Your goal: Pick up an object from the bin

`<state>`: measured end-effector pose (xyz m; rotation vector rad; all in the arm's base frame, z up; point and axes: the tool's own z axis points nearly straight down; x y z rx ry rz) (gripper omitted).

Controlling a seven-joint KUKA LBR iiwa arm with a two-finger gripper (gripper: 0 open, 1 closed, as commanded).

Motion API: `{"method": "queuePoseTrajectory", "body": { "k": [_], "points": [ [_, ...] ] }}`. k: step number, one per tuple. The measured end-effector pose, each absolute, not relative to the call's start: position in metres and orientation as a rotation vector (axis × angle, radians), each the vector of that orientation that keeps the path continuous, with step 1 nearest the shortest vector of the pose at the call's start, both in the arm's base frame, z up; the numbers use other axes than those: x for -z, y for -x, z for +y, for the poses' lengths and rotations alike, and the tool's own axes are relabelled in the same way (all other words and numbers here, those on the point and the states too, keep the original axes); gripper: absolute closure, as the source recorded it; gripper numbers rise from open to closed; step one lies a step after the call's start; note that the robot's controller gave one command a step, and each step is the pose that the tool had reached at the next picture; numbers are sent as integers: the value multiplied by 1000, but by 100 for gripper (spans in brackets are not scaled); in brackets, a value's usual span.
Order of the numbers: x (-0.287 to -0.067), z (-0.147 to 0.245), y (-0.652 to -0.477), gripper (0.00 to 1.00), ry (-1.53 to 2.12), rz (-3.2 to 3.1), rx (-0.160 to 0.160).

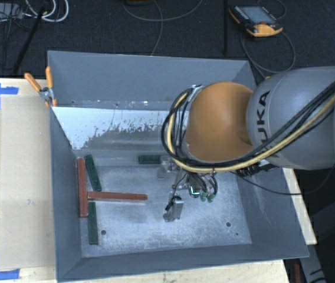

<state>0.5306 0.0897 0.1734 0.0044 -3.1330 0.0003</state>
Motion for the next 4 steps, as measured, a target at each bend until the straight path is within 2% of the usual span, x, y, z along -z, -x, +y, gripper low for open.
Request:
{"method": "queuePoseTrajectory", "body": {
  "k": [1, 2, 3, 4],
  "points": [
    [-65, 169, -567, 0, -117, -3136, 2],
    [-101, 179, -556, 0, -84, -3143, 3],
    [-103, 171, -558, 0, 28, -3142, 1],
    [-67, 173, -569, 0, 108, -3137, 0]
  ]
}}
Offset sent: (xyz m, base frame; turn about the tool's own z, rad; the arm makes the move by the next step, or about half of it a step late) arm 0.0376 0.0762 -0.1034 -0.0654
